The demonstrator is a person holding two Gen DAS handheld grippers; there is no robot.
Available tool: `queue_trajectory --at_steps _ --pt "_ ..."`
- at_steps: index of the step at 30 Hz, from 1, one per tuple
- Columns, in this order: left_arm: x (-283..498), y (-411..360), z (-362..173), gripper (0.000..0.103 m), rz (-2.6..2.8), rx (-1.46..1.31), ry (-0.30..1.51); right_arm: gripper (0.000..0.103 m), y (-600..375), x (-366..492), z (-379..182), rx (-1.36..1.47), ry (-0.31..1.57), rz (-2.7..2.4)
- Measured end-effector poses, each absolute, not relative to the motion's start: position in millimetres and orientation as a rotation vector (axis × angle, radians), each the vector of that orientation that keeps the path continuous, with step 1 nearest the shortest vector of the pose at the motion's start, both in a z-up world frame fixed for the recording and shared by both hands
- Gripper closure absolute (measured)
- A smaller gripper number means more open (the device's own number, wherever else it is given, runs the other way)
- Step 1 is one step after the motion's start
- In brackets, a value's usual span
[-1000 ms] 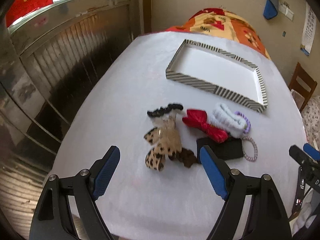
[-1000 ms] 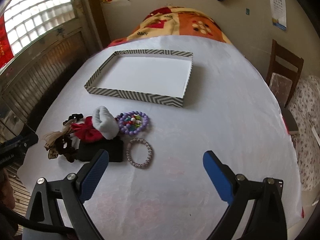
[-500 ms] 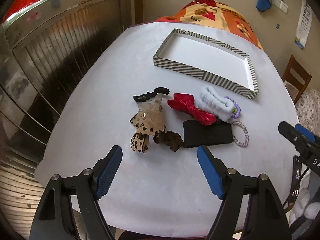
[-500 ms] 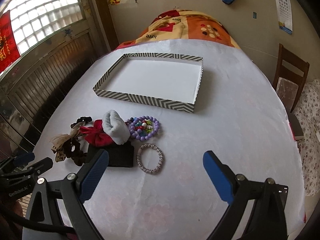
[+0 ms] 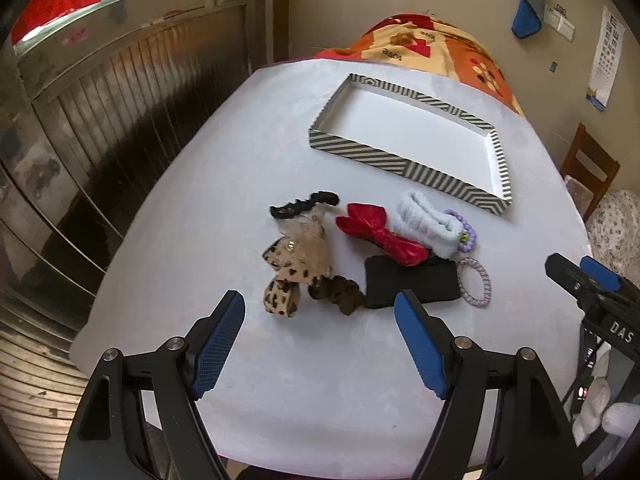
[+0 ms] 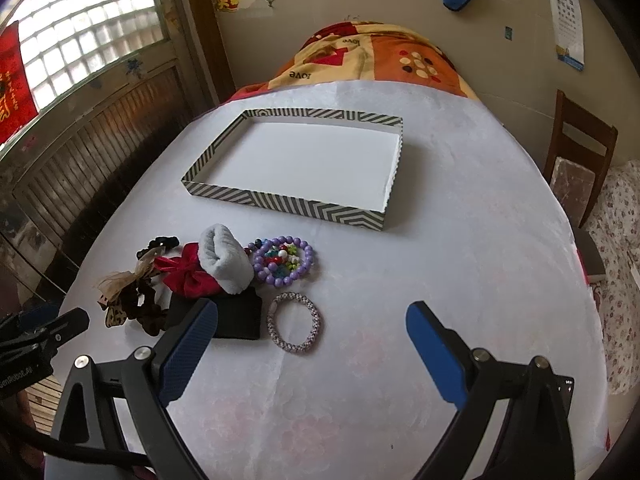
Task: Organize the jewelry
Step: 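Move both grippers toward the pile of hair accessories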
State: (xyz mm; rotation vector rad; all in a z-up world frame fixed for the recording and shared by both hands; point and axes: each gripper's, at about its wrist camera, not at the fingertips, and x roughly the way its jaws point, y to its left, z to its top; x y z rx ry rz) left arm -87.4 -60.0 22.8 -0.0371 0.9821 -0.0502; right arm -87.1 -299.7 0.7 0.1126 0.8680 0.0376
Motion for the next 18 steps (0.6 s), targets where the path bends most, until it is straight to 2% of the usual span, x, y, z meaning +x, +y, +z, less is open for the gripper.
queue_trajectory --at_steps 18 --pt "-69.5 -27.0 15.7 0.048 -0.064 -0.044 1.018 0.005 -280.2 -79.8 5.1 0.04 0.877 0.125"
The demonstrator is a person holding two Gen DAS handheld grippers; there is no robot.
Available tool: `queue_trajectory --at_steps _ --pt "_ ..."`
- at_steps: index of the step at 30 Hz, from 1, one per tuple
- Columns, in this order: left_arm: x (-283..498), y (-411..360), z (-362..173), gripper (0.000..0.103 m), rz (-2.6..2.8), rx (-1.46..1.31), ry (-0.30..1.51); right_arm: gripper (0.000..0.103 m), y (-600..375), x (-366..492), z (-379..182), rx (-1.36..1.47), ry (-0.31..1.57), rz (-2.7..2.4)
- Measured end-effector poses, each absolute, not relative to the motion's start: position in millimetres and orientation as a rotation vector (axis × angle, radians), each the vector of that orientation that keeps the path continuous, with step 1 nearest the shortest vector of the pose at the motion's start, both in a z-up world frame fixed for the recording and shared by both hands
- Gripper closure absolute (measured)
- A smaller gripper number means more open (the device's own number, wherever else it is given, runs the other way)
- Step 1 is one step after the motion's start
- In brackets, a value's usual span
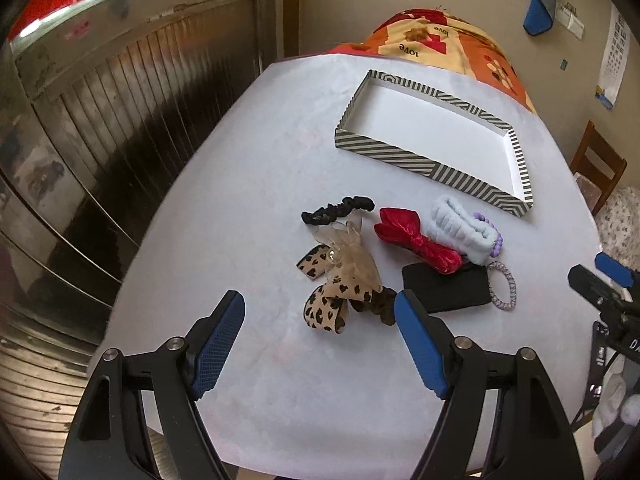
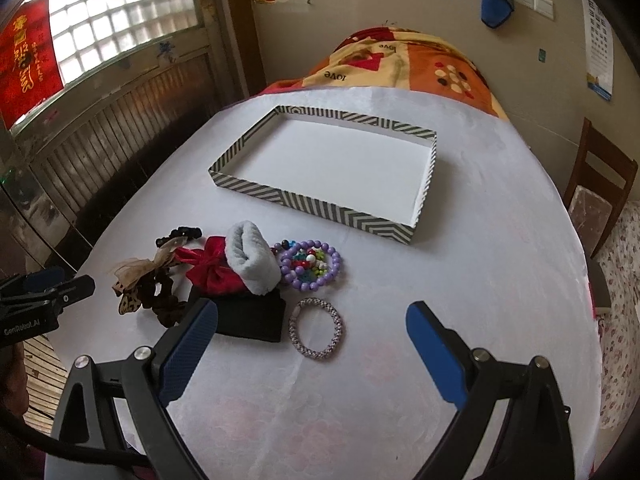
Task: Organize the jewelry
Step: 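Move both grippers toward the pile of hair accessories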
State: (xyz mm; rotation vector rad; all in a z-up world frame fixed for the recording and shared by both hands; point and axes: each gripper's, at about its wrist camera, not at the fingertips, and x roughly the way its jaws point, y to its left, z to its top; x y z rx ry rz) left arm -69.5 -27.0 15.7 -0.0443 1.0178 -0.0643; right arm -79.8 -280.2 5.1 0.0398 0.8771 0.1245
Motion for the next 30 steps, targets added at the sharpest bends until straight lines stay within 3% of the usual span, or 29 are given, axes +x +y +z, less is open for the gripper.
queue_trajectory --at_steps 30 --pt "-28.2 -11.0 -1.3 0.048 -0.067 -0.177 1.103 0.005 -273.2 -51.5 1.8 0.032 0.916 0.164"
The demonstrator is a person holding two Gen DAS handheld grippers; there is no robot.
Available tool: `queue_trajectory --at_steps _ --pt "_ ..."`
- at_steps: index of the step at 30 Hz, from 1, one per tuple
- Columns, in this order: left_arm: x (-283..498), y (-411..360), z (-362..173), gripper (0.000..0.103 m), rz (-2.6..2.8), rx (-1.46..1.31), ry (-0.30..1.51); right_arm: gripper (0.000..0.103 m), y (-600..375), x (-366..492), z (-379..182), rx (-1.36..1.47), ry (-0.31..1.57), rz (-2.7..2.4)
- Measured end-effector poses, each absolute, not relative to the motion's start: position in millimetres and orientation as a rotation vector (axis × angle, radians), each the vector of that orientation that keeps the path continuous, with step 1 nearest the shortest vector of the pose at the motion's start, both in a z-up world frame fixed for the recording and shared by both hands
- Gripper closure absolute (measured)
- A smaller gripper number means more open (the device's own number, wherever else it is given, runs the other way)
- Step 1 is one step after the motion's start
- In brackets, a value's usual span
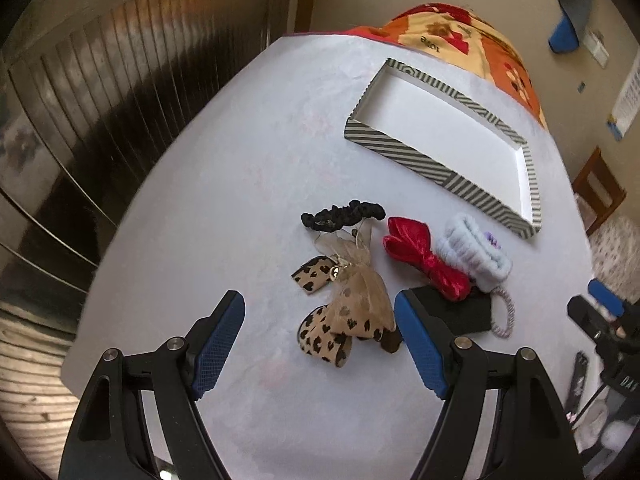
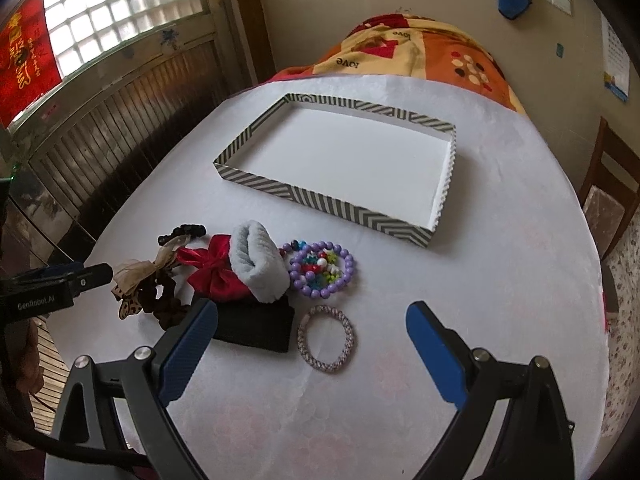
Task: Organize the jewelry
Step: 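Move both grippers toward the pile of hair accessories, then grasp the leopard-print bow clip with left gripper while right grasps grey fuzzy scrunchie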
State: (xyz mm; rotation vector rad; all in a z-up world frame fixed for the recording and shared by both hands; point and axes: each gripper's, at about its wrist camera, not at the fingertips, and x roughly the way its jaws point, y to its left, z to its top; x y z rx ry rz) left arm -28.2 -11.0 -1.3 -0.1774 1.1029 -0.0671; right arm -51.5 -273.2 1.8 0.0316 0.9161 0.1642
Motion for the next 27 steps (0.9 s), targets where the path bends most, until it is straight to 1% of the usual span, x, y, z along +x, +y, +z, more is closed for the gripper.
queue_trajectory --at_steps 18,27 --pt "4.9 -23.3 -24.7 0.048 -0.179 -0.12 1.192 0.008 -253.6 -15.5 -8.7 0.022 0.941 0.181" --pt "13.2 -23.5 -43.7 0.048 -0.172 -0.095 1.253 0.008 -255.4 -8.8 -22.9 0.09 0.979 0.169"
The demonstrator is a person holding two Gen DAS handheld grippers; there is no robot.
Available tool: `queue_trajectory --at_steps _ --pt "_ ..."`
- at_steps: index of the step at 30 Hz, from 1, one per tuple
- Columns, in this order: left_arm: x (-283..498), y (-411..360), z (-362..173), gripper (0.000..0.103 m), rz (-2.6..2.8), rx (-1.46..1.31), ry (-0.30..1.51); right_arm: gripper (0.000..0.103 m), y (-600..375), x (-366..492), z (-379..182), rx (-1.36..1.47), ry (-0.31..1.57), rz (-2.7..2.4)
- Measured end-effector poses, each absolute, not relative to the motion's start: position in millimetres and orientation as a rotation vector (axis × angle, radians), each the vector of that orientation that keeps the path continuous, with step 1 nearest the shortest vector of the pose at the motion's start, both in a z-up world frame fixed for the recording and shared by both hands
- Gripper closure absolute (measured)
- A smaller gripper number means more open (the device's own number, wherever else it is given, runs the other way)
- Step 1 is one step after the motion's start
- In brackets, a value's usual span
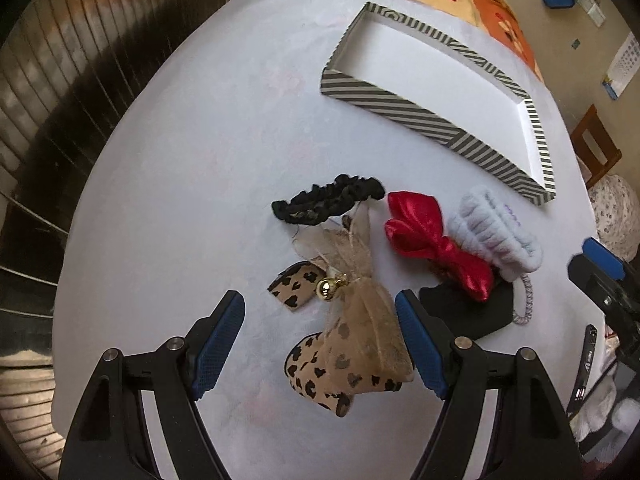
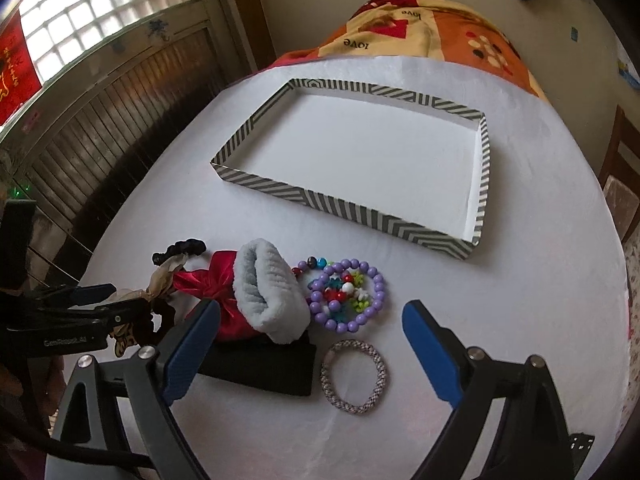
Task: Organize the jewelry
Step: 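Grasp the leopard-print bow clip with left gripper while right grasps grey fuzzy scrunchie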
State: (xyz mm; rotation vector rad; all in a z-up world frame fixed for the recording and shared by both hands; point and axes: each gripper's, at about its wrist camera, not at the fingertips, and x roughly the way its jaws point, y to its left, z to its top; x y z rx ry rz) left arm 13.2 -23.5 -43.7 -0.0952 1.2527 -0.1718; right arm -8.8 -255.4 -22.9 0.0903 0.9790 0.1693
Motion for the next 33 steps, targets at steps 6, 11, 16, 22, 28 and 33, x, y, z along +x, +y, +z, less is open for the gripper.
queue_trajectory --at_steps 6,11,16,22,28,33 --pt "9.0 -20.1 -45.4 0.048 -0.138 -0.111 1.252 0.008 -254.6 -13.6 -19.7 0.079 0.989 0.203" --pt "10.2 -18.7 -42.1 0.048 -0.103 -0.095 1.232 0.015 -242.0 -8.0 -15.9 0.039 0.995 0.231" --pt "9.7 -21.9 -44.3 0.048 -0.093 -0.074 1.241 0.015 -241.7 -5.5 -14.1 0.051 0.986 0.249" --pt "11.4 -23.7 -45.4 0.048 -0.086 -0.066 1.248 0.015 -242.7 -2.7 -19.4 0.065 1.005 0.262" --pt "14.4 -21.7 -51.8 0.048 -0.095 -0.077 1.268 0.015 -236.2 3.1 -25.2 0.04 1.028 0.27" --pt "16.9 -18.0 -57.2 0.048 -0.111 -0.118 1.281 0.017 -231.3 15.5 -34.6 0.027 1.065 0.284"
